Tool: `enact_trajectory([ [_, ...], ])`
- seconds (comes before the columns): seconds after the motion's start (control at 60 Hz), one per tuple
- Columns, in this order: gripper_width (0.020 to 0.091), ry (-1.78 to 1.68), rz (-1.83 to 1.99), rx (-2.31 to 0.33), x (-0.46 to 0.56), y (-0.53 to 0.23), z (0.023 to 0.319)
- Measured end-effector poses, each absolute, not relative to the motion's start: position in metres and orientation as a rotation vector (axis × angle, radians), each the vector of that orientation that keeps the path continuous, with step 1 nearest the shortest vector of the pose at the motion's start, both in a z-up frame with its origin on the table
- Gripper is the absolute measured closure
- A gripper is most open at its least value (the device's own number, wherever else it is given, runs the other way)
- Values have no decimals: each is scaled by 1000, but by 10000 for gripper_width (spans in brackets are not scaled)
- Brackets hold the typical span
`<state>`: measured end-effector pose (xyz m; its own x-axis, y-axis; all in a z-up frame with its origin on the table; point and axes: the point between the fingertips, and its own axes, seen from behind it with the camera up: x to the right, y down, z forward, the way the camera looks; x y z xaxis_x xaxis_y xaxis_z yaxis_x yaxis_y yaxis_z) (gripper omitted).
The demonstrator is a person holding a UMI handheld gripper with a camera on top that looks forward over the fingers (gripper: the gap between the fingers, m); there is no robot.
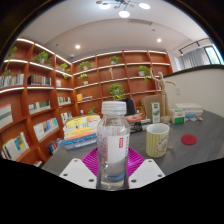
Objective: Pour water
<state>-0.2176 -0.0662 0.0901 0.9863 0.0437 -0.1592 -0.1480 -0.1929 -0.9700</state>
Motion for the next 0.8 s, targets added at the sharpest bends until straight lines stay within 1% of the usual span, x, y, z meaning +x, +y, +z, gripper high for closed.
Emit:
enact_trajectory([
  [0.1,758,231,414,-1721,-242,-39,110],
  [0.167,758,394,593,-1667,-243,-25,133],
  [0.183,758,434,636,-1642,-242,-19,133],
  [0.217,758,520,729,-1600,-236,-14,145],
  [0.3,758,716,940,-1485,-222,6,154],
  [0.35,759,836,1054,-1412,-213,10,168],
  [0.367,758,866,1085,-1377,-209,21,165],
  [0.417,760,964,1194,-1292,-201,29,170],
  [0.567,758,1204,1409,-1071,-184,33,186],
  [0.7,759,1375,1549,-887,-174,27,187],
  [0.733,759,1398,1573,-850,-169,35,185],
  [0.8,759,1417,1581,-855,-173,30,184],
])
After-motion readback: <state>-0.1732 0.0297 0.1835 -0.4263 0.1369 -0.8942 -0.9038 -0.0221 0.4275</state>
